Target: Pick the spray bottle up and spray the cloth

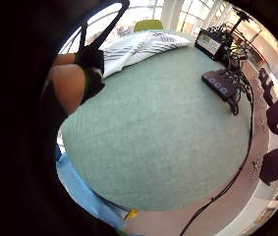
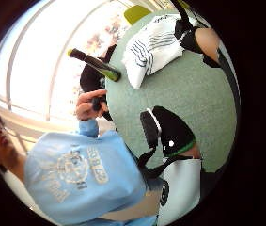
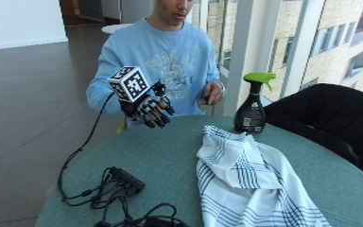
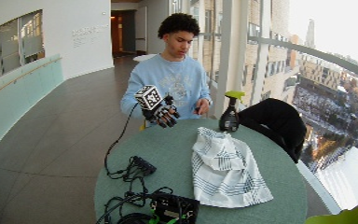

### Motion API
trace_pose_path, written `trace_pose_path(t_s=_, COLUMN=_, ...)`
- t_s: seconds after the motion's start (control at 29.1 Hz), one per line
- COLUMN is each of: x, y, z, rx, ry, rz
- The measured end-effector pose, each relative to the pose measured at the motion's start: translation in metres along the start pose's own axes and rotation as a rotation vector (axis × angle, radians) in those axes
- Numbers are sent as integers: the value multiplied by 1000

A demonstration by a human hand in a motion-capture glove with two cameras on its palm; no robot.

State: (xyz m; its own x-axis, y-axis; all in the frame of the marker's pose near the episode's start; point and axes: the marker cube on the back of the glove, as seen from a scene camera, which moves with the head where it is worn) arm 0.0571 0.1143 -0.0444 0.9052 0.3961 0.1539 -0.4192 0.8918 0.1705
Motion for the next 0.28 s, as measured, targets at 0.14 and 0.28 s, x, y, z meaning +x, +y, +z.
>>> trace_pose_path(t_s=0.14, x=10, y=6, z=2, rx=-11, ry=14, rz=12)
trace_pose_path(t_s=0.28, x=13, y=6, z=3, rx=-19, ry=19, rz=10)
